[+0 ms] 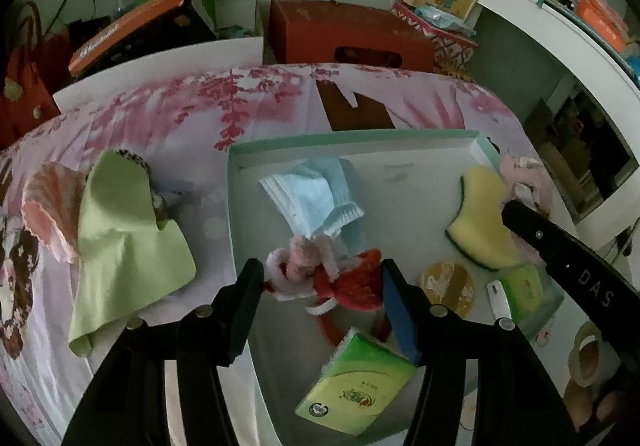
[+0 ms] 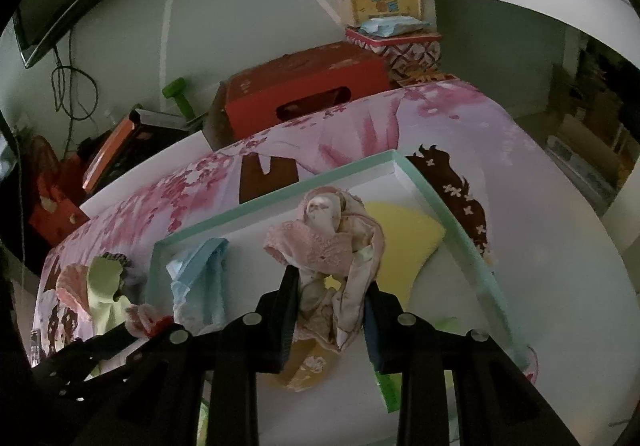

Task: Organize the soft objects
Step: 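Carry both items over the tray and open both tools to drop them, then move both open tools back toward the green cloth and pink towel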

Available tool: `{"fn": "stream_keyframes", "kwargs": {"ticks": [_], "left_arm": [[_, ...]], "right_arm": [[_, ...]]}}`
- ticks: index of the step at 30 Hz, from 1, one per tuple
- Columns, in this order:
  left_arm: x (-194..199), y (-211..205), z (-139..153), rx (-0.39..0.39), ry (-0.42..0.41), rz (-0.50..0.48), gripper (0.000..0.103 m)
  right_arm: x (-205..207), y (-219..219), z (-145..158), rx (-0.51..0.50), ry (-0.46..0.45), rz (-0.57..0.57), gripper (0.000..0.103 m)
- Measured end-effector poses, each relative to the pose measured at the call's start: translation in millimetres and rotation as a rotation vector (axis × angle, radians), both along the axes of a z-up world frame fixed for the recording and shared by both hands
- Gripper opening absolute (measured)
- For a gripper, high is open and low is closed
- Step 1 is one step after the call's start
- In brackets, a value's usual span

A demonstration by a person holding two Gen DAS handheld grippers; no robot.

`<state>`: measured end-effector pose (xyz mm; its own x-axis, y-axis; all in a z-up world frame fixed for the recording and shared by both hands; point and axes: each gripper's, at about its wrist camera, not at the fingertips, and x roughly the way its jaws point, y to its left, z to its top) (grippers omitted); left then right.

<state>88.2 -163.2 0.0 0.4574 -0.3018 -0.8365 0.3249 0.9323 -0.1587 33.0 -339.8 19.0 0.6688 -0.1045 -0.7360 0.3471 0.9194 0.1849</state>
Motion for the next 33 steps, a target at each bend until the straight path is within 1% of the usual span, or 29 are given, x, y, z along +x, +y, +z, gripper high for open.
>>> {"fn": "stream_keyframes", "kwargs": {"ticks": [8,10,11,12,14,15,16,17,18,19,20,22,23,26,28,33], "left_arm": [[0.6,2.4,0.6,0.0,0.011,0.008,0.069],[1.1,5.7,2.0,-0.001,0.008,0.02,0.071],[1.5,7.3,2.8,-0.001,0.006,0.027,0.071],[1.8,8.9,3.2,0.0,0.005,0.033,0.071],[3.4,13.2,4.1,0.01,0.003,0.053,0.071],[4.2,14.8,4.0,0.013,0.004,0.06,0.071],[5.4,17.0,3.5,0.016,0.007,0.071,0.071],[7.3,20.5,2.6,0.019,0.013,0.091,0.072],[8.9,23.2,1.8,0.02,0.017,0.105,0.073],[10.0,25.6,1.0,0.021,0.02,0.116,0.08],[11.6,29.0,-0.1,0.023,0.025,0.132,0.089],[13.4,34.9,-1.5,0.03,0.021,0.159,0.095],[13.9,37.6,-1.5,0.038,0.013,0.172,0.095],[14.8,43.2,-0.9,0.062,-0.007,0.203,0.096],[14.9,45.5,-0.1,0.059,-0.016,0.215,0.096],[14.9,47.2,3.1,0.067,-0.036,0.22,0.096]], "right_arm": [[3.2,6.7,-2.1,0.007,0.01,0.037,0.032],[3.4,5.6,-2.4,0.018,0.012,0.036,0.04],[3.3,5.0,-2.8,0.026,0.012,0.036,0.052],[3.2,4.0,-2.9,0.037,0.011,0.035,0.061],[2.8,3.2,-2.8,0.044,0.009,0.029,0.064],[3.0,2.8,-3.0,0.042,0.011,0.022,0.071],[3.2,1.8,-3.9,0.039,0.017,0.011,0.075],[3.6,0.7,-5.0,0.037,0.023,0.001,0.082],[3.9,-0.8,-5.8,0.038,0.027,-0.004,0.084],[4.1,-2.1,-6.5,0.039,0.029,-0.009,0.084],[4.2,-3.0,-7.2,0.039,0.031,-0.014,0.085],[5.1,-4.0,-9.2,0.032,0.041,-0.024,0.098],[5.7,-4.1,-10.2,0.024,0.046,-0.026,0.103],[7.5,-2.8,-10.8,0.0,0.061,-0.025,0.103],[8.2,-2.0,-11.7,-0.01,0.072,-0.024,0.103],[8.2,-1.4,-12.8,-0.023,0.083,-0.027,0.103]]}}
